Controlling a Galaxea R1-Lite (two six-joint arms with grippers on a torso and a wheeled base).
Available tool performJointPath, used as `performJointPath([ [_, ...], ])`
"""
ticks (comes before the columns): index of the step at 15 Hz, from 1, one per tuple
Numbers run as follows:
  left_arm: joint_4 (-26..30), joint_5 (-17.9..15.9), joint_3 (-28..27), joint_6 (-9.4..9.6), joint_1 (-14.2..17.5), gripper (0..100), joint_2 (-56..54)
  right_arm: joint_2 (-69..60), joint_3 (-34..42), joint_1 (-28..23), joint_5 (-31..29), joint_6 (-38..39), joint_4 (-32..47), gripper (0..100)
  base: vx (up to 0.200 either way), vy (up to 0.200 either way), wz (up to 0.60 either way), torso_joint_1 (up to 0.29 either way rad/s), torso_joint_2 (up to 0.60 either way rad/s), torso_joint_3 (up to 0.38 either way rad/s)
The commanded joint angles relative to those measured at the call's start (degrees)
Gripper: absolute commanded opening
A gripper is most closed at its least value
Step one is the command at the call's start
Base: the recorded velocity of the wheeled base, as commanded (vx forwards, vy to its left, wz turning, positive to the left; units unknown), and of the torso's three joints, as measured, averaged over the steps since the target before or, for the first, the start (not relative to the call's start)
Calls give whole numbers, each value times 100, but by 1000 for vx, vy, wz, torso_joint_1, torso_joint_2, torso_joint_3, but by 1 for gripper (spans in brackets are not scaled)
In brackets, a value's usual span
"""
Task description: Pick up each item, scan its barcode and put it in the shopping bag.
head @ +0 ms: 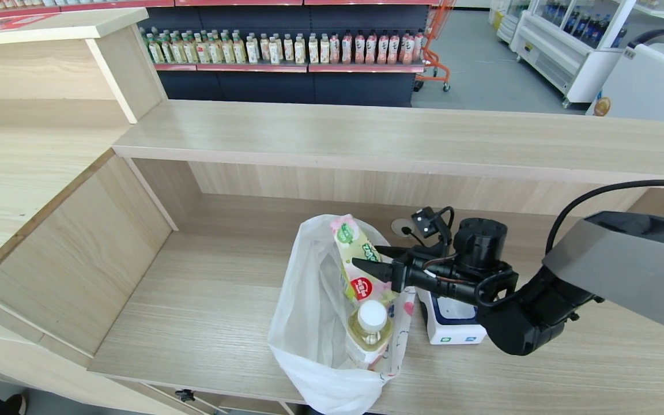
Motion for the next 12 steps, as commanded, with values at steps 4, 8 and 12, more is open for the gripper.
performJointPath([
  [4,-2,1,0,-1,1,100,0,-722,-205,-5,178,-62,99,100,0,0,0,0,0,0],
  [8,-2,1,0,-1,1,100,0,-1407,-56,-14,178,-599,266,100,0,0,0,0,0,0],
  [12,-2,1,0,-273,1,100,9,-3007,-21,-181,-6,8,1637,100,0,0,0,0,0,0],
])
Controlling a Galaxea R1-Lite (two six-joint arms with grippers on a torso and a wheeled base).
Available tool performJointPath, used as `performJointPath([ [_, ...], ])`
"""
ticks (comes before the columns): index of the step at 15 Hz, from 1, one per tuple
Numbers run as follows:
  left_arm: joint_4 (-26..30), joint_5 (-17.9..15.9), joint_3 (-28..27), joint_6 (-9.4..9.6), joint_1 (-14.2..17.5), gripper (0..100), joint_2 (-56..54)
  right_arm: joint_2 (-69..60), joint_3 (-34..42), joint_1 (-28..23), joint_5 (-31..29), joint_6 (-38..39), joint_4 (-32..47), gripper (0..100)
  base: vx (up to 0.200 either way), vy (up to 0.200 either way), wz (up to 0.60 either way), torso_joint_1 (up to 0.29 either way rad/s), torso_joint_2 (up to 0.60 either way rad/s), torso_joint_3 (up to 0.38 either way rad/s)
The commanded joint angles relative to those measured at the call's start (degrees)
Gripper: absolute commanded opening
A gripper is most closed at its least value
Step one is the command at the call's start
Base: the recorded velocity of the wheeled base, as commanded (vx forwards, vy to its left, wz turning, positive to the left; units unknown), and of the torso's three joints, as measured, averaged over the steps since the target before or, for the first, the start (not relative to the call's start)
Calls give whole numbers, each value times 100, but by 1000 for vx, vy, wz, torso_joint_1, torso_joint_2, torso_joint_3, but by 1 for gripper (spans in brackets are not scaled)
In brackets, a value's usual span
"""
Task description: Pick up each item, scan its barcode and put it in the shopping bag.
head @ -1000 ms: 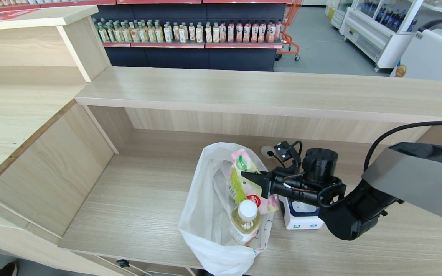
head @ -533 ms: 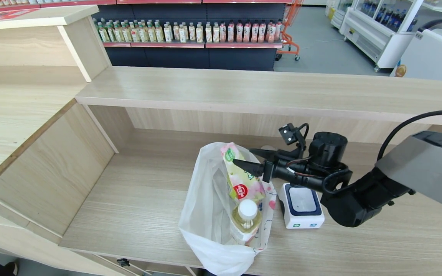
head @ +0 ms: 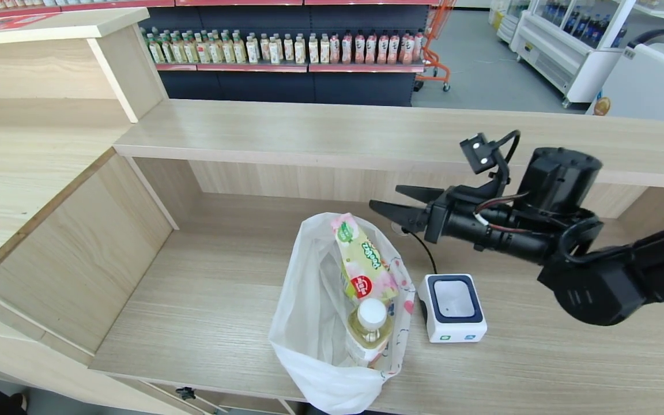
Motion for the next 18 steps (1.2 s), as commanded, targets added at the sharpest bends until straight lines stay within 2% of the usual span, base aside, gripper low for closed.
performJointPath([
  [1,-2,1,0,-29,1,100,6,-1246,86,-383,-145,173,745,100,0,0,0,0,0,0],
  [5,-2,1,0,-29,1,100,6,-2705,886,-1763,-268,-732,2379,100,0,0,0,0,0,0],
  [6,-2,1,0,-29,1,100,6,-3057,1115,-1957,-391,-767,2661,100,0,0,0,0,0,0],
  [7,-2,1,0,-29,1,100,6,-3206,1229,-2018,-470,-785,2793,100,0,0,0,0,0,0],
  [9,-2,-8,0,-29,1,100,6,-3997,2064,-2220,-1305,-1022,3109,100,0,0,0,0,0,0],
  [10,-2,1,0,-29,1,100,6,-4155,2248,-2229,-1428,-1031,3100,100,0,0,0,0,0,0],
  [11,-2,1,0,-29,-8,100,6,-4806,2916,-2282,-1586,-1040,3118,100,0,0,0,0,0,0],
  [13,-2,1,0,-38,1,100,6,-5562,3751,-2519,-1595,-1154,3127,100,0,0,0,0,0,0],
  [14,-2,1,0,-29,1,100,6,-5588,3778,-2528,-1595,-1163,3127,100,0,0,0,0,0,0],
  [15,-2,1,0,-29,1,100,6,-6353,4525,-2792,-1551,-1189,3188,100,0,0,0,0,0,0],
  [18,-2,1,0,-29,1,100,6,-7952,5289,-2800,-1586,-1400,4128,100,0,0,0,0,0,0],
])
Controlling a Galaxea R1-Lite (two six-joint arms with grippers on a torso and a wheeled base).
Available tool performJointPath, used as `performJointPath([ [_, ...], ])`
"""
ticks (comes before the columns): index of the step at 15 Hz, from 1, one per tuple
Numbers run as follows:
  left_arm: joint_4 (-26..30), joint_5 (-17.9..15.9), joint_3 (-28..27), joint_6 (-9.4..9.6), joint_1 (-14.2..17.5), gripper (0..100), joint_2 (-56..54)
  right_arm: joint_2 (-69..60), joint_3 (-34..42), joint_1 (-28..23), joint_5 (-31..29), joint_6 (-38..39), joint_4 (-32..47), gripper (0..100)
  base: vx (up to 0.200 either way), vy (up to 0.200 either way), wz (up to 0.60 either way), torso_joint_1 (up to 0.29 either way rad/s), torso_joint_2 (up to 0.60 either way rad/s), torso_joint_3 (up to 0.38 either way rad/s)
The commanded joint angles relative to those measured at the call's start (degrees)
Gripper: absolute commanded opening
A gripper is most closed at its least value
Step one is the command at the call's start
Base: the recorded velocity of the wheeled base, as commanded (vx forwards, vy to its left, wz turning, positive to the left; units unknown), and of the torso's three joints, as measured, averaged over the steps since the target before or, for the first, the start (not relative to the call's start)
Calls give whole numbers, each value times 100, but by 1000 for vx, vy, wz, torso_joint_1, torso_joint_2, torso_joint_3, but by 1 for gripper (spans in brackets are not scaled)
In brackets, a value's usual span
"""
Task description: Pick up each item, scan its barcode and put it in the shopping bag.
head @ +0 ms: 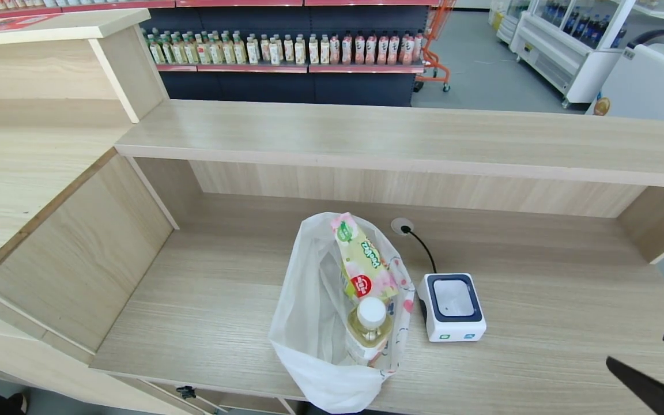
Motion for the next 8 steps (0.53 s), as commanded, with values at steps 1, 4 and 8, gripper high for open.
performJointPath([
  [1,-2,1,0,-1,1,100,9,-2028,700,-115,-23,-221,968,100,0,0,0,0,0,0],
  [4,-2,1,0,-1,1,100,9,-3179,700,-115,-489,-467,2084,100,0,0,0,0,0,0],
  [8,-2,1,0,-1,1,100,9,-3821,700,0,-1017,-441,2277,100,0,0,0,0,0,0],
])
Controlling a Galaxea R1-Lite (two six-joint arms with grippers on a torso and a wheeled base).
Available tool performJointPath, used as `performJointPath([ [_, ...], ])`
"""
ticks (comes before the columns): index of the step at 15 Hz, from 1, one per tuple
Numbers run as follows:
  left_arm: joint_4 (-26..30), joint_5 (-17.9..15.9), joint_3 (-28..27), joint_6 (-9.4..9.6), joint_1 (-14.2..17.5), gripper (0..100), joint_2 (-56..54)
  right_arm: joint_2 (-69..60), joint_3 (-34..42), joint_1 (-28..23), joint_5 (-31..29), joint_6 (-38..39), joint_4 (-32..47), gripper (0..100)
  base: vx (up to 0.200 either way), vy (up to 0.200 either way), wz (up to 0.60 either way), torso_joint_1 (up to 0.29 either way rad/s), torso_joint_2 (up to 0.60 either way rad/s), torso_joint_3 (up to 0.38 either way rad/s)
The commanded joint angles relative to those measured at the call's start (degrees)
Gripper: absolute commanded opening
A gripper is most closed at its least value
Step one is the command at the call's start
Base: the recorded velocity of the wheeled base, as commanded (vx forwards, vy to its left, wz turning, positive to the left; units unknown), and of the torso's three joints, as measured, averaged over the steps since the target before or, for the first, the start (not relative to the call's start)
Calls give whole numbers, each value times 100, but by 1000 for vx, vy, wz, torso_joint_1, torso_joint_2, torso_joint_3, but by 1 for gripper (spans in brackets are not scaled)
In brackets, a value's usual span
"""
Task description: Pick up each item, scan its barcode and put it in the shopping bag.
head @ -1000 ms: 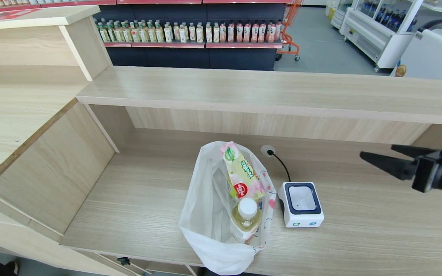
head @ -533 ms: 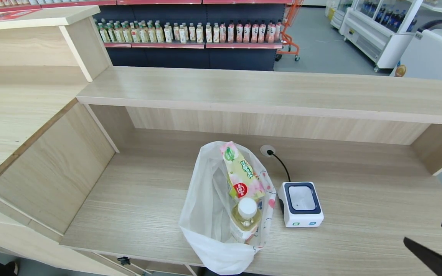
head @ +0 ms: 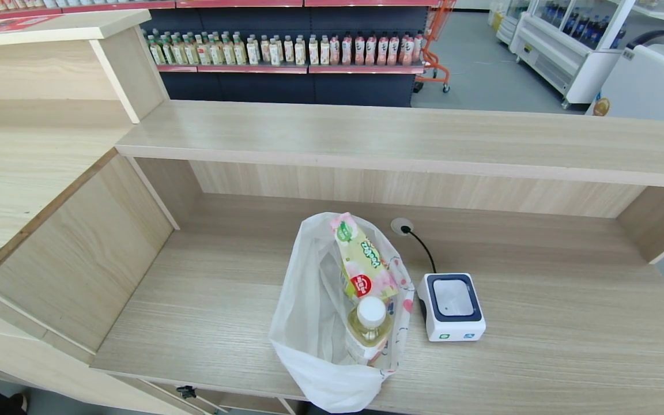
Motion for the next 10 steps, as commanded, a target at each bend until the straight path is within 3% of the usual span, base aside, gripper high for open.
performJointPath([
  [1,-2,1,0,1,1,100,9,-713,13,82,-65,9,18,100,0,0,0,0,0,0],
  [10,-2,1,0,1,1,100,9,-1003,13,206,-162,203,141,100,0,0,0,0,0,0],
])
